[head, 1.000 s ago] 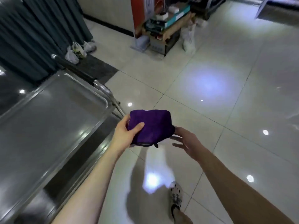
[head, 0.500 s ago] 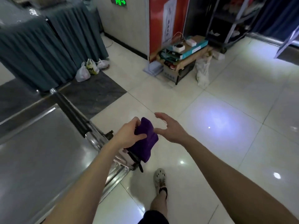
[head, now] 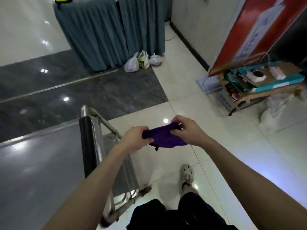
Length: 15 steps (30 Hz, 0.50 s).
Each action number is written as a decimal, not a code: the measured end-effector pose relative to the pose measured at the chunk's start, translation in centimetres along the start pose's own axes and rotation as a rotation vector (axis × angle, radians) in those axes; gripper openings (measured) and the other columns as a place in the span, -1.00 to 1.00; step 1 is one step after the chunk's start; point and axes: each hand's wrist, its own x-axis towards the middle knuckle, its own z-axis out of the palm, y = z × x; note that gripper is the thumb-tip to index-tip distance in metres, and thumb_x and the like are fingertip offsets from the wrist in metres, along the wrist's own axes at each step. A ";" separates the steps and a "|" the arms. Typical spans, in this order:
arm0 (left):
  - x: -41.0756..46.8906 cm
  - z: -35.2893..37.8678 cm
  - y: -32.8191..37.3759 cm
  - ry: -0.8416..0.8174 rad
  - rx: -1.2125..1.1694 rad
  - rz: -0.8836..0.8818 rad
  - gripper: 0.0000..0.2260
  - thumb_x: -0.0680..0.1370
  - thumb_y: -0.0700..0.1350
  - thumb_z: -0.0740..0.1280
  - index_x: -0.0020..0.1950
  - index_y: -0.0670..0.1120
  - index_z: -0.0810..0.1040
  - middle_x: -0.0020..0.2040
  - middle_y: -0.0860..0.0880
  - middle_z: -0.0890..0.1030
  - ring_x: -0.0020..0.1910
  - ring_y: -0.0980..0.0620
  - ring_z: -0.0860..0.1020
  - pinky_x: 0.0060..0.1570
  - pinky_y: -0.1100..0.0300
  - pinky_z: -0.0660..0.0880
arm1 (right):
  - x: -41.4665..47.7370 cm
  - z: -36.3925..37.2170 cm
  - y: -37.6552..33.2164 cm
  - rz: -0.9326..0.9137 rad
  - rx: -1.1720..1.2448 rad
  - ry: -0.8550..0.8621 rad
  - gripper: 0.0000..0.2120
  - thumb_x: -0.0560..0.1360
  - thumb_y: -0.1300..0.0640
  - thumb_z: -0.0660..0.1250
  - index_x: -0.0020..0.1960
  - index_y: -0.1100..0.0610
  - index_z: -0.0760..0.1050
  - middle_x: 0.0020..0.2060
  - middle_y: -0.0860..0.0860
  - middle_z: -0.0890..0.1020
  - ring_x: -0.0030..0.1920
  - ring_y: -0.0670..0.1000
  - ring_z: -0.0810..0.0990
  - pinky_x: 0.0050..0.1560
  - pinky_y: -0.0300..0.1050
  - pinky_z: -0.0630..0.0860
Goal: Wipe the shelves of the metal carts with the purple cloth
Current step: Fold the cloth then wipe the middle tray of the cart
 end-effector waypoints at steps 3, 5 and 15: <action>4.3 -2.5 -2.6 0.114 -0.127 -0.115 -0.82 0.57 0.09 0.54 0.09 0.09 0.65 -0.07 0.11 0.71 -0.05 0.05 0.67 -0.04 0.04 0.63 | 9.6 -1.3 -0.5 -0.033 -0.080 -0.109 -0.76 0.54 0.22 0.43 0.03 -0.11 0.52 -0.03 -0.11 0.67 -0.01 -0.04 0.68 -0.09 -0.07 0.69; 6.5 -4.2 -3.9 0.199 -0.173 -0.199 -0.83 0.58 0.11 0.54 0.10 0.12 0.63 -0.08 0.13 0.70 -0.10 0.12 0.66 -0.12 0.10 0.60 | 16.0 -1.7 -1.7 -0.084 -0.166 -0.225 -0.73 0.49 0.21 0.43 0.04 -0.12 0.48 -0.04 -0.11 0.66 -0.05 -0.01 0.66 -0.18 -0.18 0.60; 11.7 -13.2 -8.5 0.575 -0.320 -0.581 -0.82 0.63 0.16 0.47 0.06 0.11 0.55 -0.11 0.13 0.67 -0.14 0.14 0.65 -0.14 0.15 0.63 | 37.8 3.9 -15.2 -0.771 -0.633 -0.627 -0.83 0.71 -0.07 0.32 0.21 -0.02 0.60 0.04 -0.10 0.50 -0.02 0.01 0.57 0.01 -0.04 0.54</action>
